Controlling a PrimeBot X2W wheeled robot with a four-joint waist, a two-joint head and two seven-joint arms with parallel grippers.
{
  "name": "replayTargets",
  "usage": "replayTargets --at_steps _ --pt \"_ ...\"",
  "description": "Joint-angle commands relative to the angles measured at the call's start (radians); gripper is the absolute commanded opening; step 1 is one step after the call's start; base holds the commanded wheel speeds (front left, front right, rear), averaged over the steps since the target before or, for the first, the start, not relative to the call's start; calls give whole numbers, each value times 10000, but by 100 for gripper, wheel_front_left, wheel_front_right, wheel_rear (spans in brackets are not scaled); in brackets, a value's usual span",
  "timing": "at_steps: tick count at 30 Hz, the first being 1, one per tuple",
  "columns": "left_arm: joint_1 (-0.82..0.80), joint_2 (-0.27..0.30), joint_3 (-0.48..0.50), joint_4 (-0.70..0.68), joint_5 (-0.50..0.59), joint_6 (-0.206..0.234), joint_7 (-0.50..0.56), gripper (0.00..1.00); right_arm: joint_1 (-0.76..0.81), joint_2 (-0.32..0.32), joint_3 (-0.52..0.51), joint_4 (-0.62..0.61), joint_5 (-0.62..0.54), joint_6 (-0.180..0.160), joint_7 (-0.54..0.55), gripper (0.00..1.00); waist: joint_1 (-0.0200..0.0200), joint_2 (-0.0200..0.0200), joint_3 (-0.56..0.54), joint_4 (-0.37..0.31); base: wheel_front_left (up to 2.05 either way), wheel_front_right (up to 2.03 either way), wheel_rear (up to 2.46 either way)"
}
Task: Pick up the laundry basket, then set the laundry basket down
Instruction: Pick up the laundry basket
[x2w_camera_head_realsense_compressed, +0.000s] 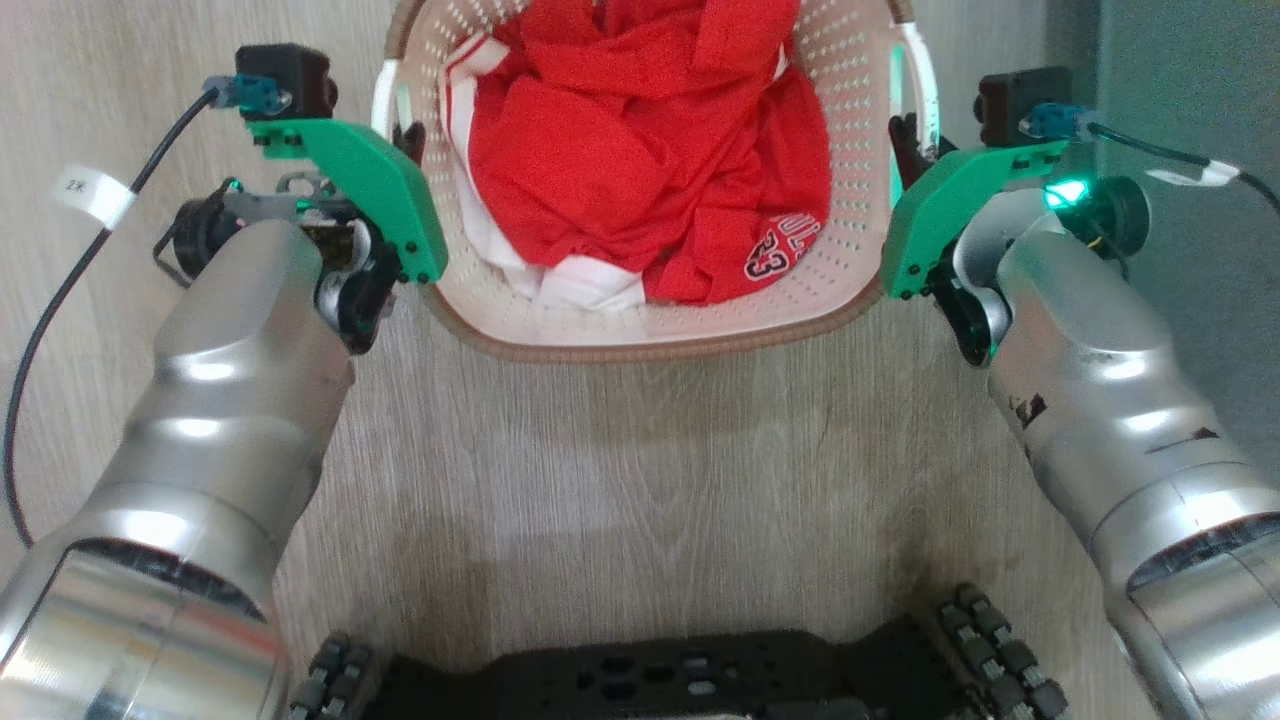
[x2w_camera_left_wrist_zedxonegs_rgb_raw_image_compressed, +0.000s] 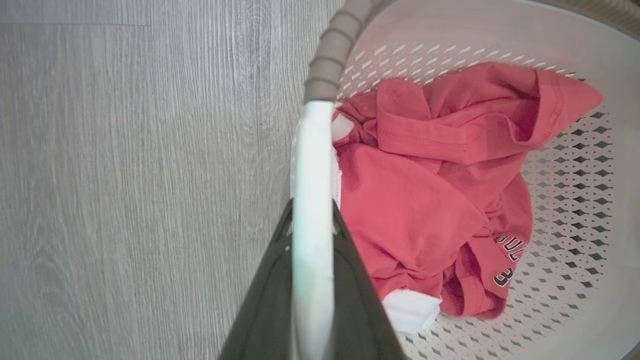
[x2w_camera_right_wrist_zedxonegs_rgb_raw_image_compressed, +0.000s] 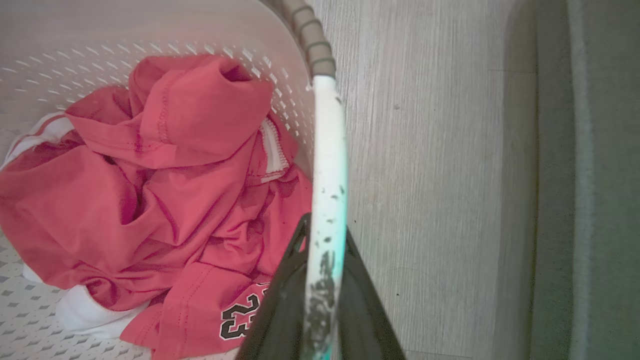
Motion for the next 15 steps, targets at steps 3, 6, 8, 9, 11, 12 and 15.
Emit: replayTargets --at_steps 3,6,8,9,11,12,15 --pt "241 695 -54 -267 -501 4 482 0 147 -34 283 81 292 -25 320 0 0 -1 -734 -58 0 0 0" --pt "382 793 -198 -317 -903 4 899 0 183 -34 521 159 539 -25 758 0 0 -1 -1247 -91 0 0 0" --pt "473 862 -297 -338 -1148 4 1190 0 220 -34 679 201 713 -25 1109 0 0 -1 -1580 -121 0 0 0" --pt "511 892 -333 -348 -1271 4 1307 0 240 -34 757 224 787 -25 1276 0 0 -1 -1767 -128 0 0 0" --pt "572 958 -419 -357 -1482 4 1556 0 279 -34 892 254 981 -25 1678 0 0 -1 -2071 -148 0 0 0" --pt "611 983 -455 -352 -1589 4 1675 0 305 -34 962 266 1067 -25 1856 0 0 -1 -2256 -158 0 0 0" --pt "705 1063 -543 -321 -1897 4 2063 0 365 -34 1151 268 1328 -25 2306 0 0 -1 -2718 -195 0 0 0"
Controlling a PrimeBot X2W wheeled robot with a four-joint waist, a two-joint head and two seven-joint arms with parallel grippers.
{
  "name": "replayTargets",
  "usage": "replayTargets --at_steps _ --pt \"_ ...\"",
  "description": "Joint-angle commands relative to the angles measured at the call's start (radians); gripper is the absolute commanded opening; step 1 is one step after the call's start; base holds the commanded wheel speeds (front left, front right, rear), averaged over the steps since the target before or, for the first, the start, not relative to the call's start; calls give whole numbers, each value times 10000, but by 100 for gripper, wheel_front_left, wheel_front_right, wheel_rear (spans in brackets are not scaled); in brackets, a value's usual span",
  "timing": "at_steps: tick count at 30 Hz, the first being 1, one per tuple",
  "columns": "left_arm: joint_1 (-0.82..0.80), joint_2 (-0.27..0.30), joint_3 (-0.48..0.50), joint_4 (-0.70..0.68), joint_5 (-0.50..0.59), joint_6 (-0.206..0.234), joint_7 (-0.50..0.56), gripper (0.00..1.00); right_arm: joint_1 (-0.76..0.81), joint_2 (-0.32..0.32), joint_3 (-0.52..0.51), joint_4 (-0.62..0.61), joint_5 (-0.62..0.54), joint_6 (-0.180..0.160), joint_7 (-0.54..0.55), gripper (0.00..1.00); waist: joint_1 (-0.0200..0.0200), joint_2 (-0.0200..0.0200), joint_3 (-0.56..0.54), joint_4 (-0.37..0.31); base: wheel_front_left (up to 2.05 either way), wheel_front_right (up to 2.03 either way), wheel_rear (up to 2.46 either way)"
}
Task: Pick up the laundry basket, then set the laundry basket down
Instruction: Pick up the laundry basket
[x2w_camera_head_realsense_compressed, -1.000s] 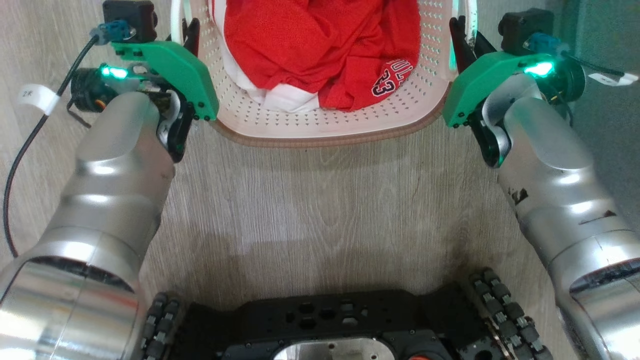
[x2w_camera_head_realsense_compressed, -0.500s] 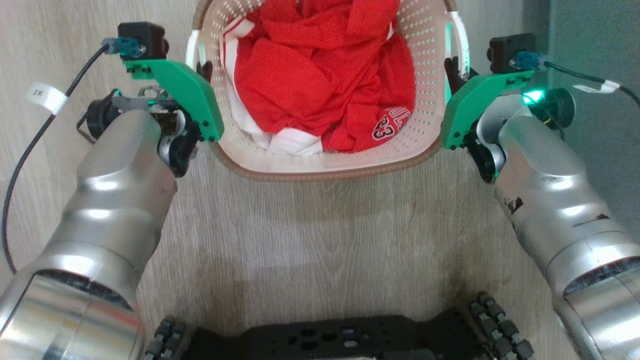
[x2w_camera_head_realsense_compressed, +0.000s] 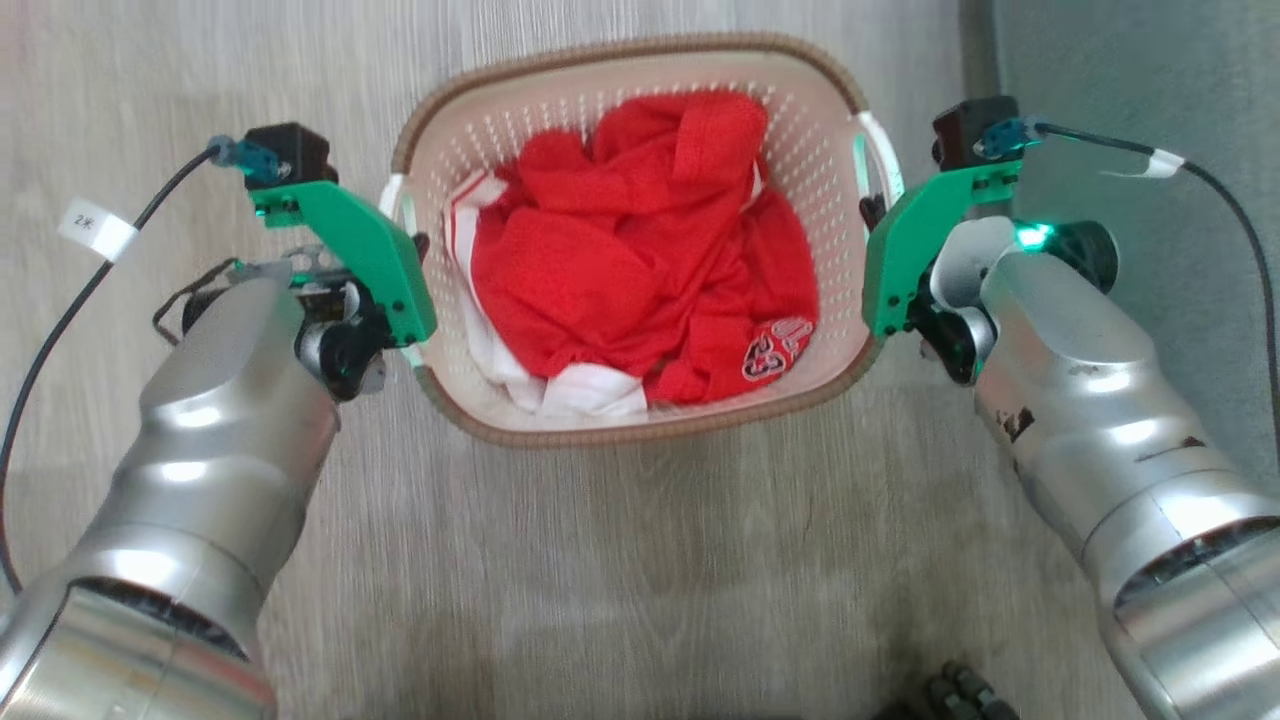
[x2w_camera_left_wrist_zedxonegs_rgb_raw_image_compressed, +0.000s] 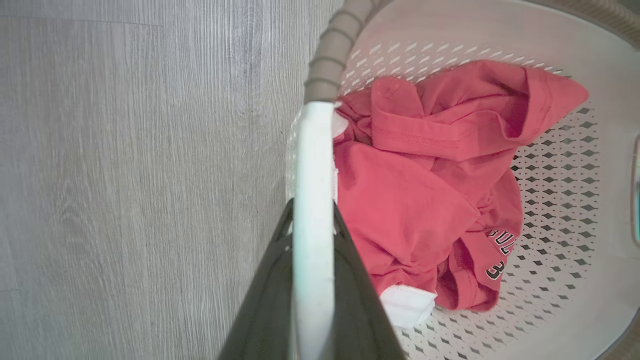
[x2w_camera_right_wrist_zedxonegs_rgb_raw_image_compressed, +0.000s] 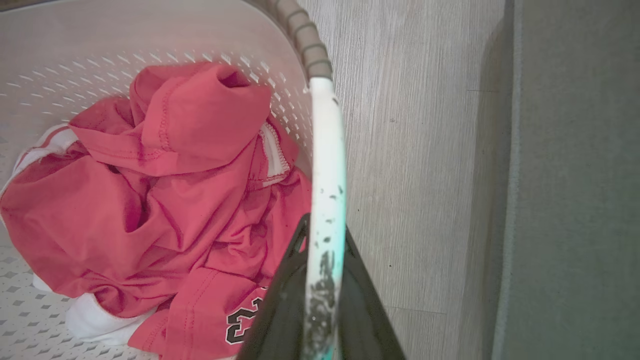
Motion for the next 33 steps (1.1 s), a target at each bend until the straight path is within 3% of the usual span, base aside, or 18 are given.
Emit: replayTargets --at_steps 1,23,33 --pt "-13 673 193 -101 -166 -4 108 0 357 -118 126 -26 136 -29 126 0 1 -1 -599 -70 0 0 0" --pt "836 948 -370 467 -1142 -4 1759 0 1138 -118 1016 180 1578 -29 2669 0 1 -1 -3778 -262 0 0 0" --pt "1357 1019 -470 727 -1435 -4 2243 0 1639 -118 1245 295 1997 -29 3266 0 1 -1 -5051 -308 0 0 0"
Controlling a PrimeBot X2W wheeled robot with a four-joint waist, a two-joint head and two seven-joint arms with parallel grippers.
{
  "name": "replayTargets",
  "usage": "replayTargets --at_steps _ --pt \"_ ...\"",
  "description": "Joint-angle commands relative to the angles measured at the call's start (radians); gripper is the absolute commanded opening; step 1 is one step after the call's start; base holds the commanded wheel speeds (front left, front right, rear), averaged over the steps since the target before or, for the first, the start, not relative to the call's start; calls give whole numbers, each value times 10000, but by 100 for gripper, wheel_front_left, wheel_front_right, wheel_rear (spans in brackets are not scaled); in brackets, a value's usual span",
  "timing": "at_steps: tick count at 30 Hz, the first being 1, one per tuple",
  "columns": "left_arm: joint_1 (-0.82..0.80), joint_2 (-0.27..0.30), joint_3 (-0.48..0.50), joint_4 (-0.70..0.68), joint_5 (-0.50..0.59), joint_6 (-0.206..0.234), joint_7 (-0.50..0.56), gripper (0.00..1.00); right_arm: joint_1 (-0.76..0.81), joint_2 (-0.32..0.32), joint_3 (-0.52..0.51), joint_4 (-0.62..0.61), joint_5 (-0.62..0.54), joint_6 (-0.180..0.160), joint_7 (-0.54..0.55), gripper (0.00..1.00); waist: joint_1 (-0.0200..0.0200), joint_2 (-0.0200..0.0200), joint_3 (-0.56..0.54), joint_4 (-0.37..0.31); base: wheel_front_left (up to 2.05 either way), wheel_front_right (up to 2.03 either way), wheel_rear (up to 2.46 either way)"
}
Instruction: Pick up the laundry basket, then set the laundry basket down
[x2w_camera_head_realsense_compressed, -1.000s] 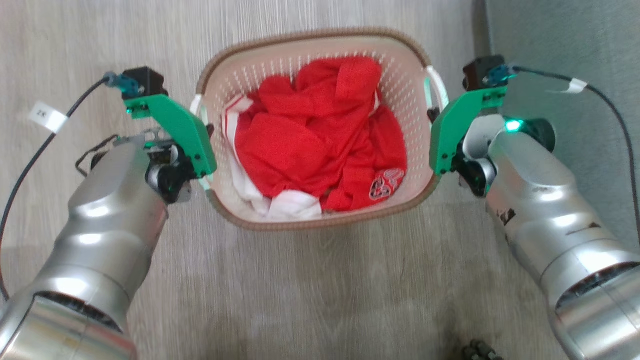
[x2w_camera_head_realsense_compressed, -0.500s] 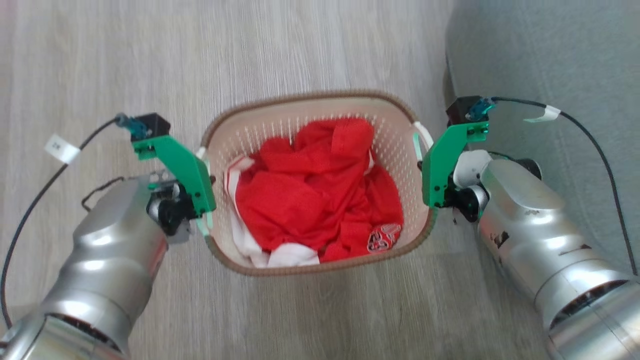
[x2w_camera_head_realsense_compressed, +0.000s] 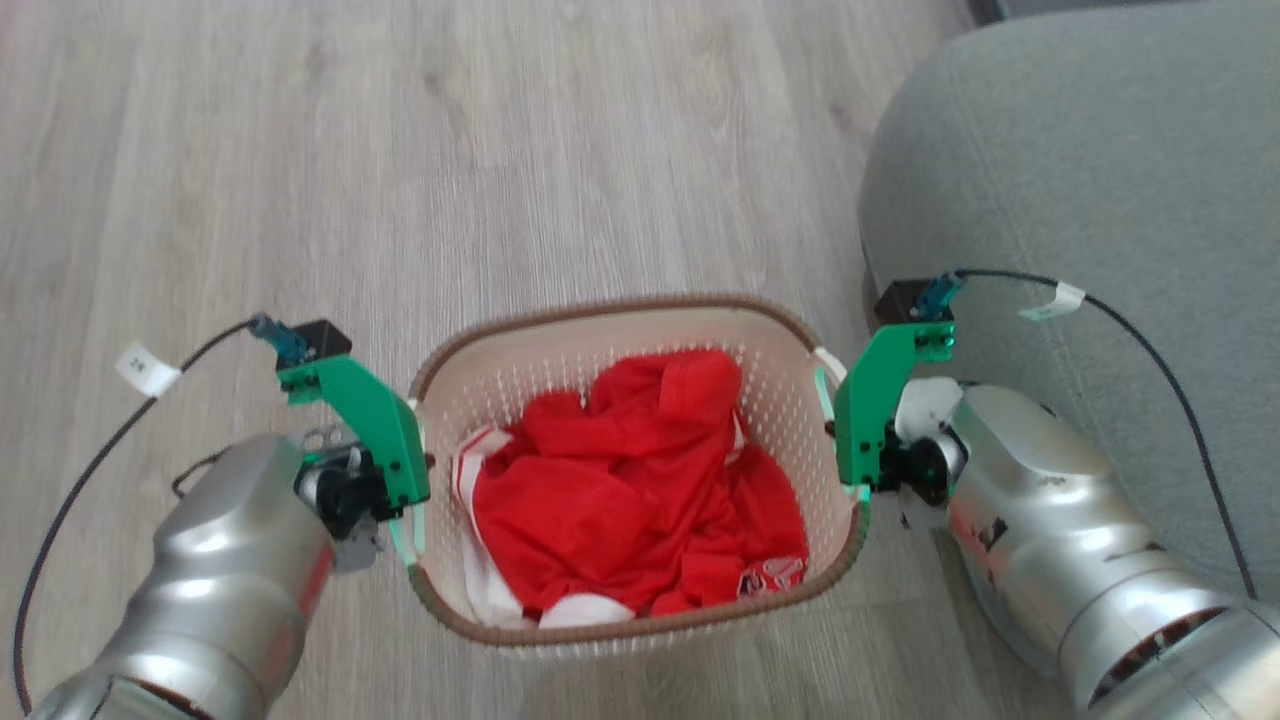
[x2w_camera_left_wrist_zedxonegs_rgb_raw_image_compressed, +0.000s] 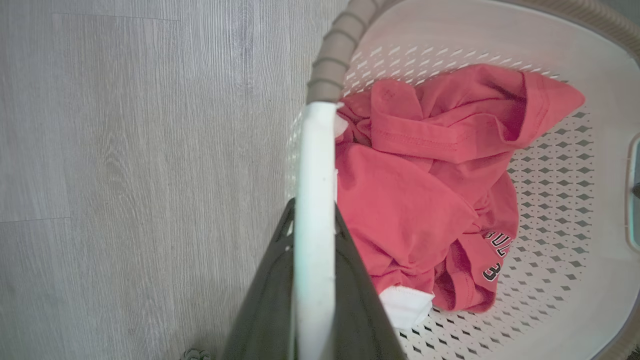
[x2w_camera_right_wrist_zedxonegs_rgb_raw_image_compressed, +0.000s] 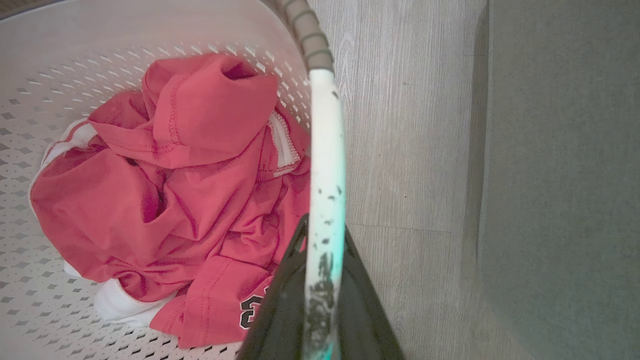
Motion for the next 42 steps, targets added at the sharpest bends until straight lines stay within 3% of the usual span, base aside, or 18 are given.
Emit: replayTargets --at_steps 1,14,42 --pt "-354 891 228 38 -116 8 1 0 53 -321 69 88 51 -99 77 0 1 0 -354 -28 0 0 0" --pt "48 868 167 238 -300 8 158 0 389 -321 58 236 358 -99 542 0 1 0 -993 -14 0 0 0" --pt "240 826 91 357 -552 8 65 0 525 -337 -322 283 156 -99 558 0 1 0 -1080 62 0 0 0"
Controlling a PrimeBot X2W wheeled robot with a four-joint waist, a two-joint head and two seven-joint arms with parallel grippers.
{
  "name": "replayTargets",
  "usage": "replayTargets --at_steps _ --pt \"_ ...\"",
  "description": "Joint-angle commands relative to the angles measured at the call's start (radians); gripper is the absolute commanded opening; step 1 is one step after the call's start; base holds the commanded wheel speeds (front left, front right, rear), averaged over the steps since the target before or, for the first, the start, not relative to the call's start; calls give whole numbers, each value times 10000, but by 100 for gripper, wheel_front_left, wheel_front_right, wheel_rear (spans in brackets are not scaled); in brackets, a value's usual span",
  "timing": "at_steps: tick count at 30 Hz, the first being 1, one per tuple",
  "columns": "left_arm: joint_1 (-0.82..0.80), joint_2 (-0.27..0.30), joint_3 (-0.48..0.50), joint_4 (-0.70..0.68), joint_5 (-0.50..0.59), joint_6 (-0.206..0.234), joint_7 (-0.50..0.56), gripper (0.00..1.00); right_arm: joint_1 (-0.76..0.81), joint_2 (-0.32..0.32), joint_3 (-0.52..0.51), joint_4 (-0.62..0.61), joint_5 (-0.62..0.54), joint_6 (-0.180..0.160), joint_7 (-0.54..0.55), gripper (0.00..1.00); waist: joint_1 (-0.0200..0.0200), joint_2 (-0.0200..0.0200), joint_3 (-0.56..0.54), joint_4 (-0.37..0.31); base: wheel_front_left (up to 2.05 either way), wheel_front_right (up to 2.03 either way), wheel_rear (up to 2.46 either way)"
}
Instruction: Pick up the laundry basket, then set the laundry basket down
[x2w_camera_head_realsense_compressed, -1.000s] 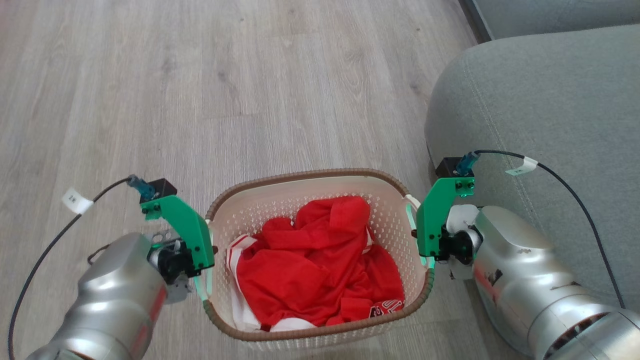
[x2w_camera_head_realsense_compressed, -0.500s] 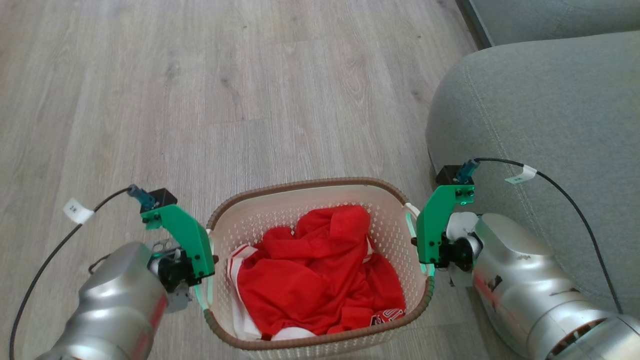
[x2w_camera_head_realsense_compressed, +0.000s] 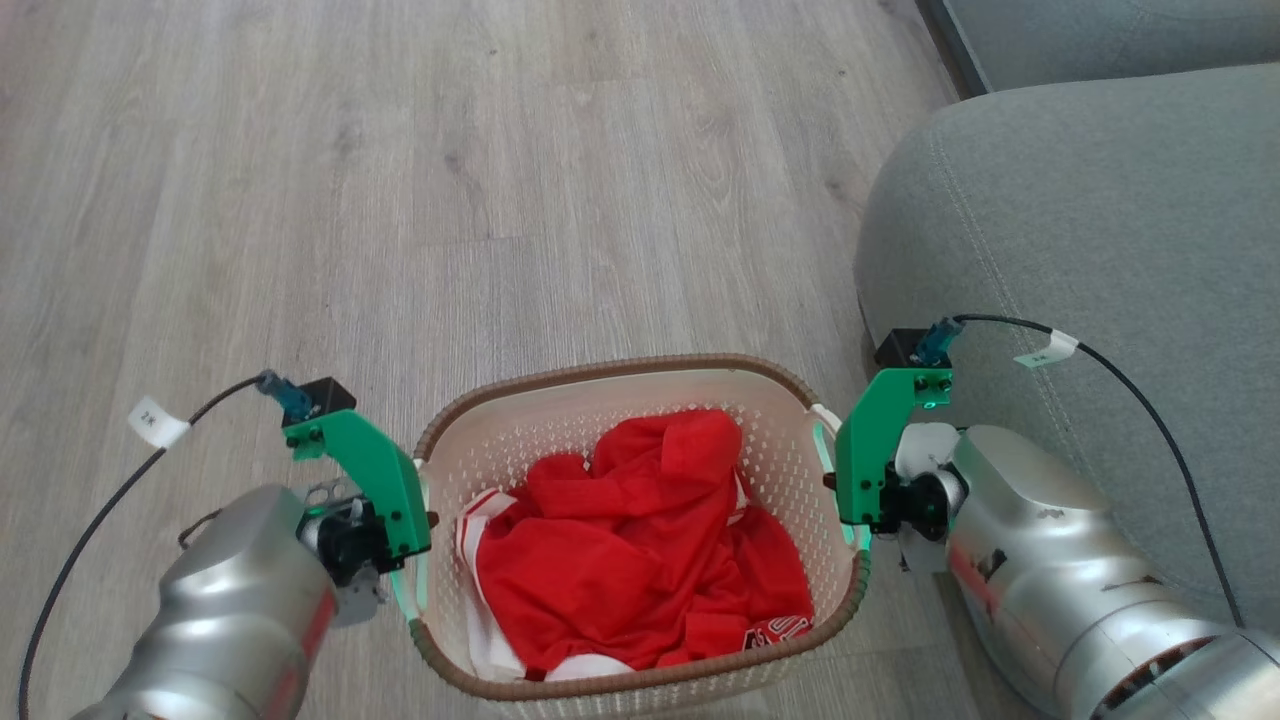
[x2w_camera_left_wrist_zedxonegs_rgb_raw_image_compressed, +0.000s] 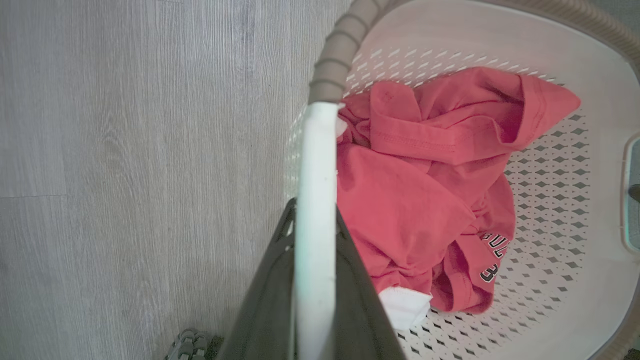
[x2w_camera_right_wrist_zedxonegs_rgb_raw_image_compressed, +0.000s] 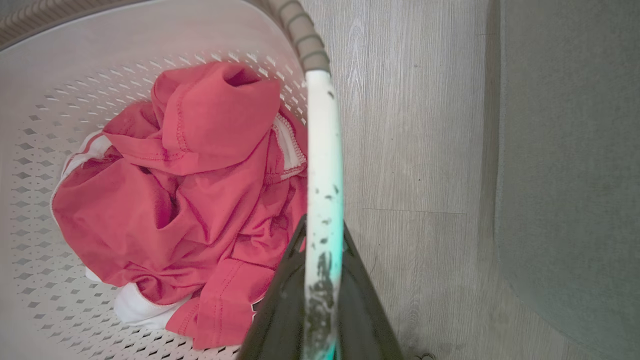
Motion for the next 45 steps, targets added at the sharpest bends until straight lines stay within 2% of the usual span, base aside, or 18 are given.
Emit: replayTargets --at_steps 1,11,20,31,45 --pt "-465 836 319 95 -105 12 -188 0 -76 -434 -47 104 -155 -105 -22 0 1 0 6 0 0 0 0" --pt "-500 887 221 -26 -134 12 -273 0 -110 -431 -242 105 -231 -105 -304 0 1 0 160 -6 0 0 0" --pt "-659 945 255 -39 -98 11 -1187 0 -259 -492 -424 105 -433 -105 -1138 0 1 0 667 -51 0 0 0" --pt "-1272 1063 6 -346 272 11 -2721 0 -929 -576 -791 105 -1013 -105 -2989 0 1 0 2477 -51 0 0 0" --pt "-2348 1163 -459 -816 856 11 -5334 0 -1880 -577 -1622 105 -2107 -105 -5089 0 1 0 5216 12 0 0 0"
